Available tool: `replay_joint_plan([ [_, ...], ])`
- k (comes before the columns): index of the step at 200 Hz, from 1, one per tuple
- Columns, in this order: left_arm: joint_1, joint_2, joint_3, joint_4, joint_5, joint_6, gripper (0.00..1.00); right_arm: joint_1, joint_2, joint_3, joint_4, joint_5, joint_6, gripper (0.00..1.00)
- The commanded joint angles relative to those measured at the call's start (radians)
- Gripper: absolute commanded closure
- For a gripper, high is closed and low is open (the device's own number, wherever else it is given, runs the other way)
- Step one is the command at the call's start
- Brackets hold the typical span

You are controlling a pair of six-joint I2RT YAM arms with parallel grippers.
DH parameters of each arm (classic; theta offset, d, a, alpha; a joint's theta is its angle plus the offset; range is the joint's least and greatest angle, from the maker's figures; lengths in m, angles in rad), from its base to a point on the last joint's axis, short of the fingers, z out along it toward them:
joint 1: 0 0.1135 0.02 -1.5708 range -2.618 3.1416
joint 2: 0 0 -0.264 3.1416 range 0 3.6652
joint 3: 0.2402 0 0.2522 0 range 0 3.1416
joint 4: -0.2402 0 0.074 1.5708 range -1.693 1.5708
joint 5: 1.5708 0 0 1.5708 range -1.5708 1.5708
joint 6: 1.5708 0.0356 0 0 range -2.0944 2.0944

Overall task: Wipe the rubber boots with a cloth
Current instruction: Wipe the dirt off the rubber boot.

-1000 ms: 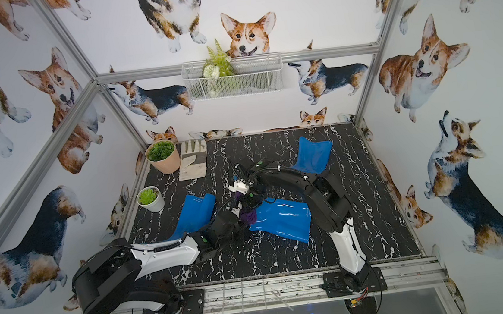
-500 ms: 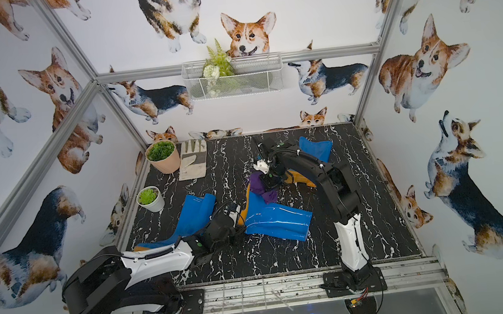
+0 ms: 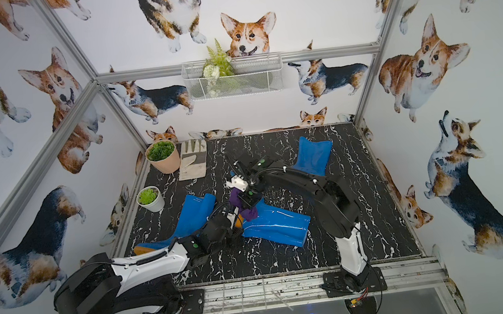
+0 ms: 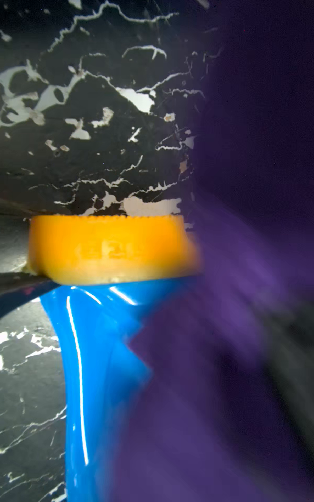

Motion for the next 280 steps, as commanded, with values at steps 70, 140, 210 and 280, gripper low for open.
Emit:
replay_joint_plan([
  [70, 0.004, 0.016, 0.017, 0.024, 0.08, 0.007, 1.0, -0.265, 0.188, 0.453, -0.221, -0.009, -0.073, 1.0],
  [140, 0.033, 0.035, 0.027, 0.017, 0.061, -0.013, 1.0, -0.106, -0.068, -0.041, -0.018, -0.09, -0.026, 1.0],
  [210, 0.047, 0.057, 0.052, -0.024, 0.057, -0.028, 1.0, -0.456, -0.07, 0.02, -0.003, -0.036, 0.145, 1.0],
  [280, 0.053, 0.103, 0.301, -0.365, -0.093, 0.147, 0.41, -0.481, -0.658, -0.511, 0.195, 0.21, 0.353, 1.0],
])
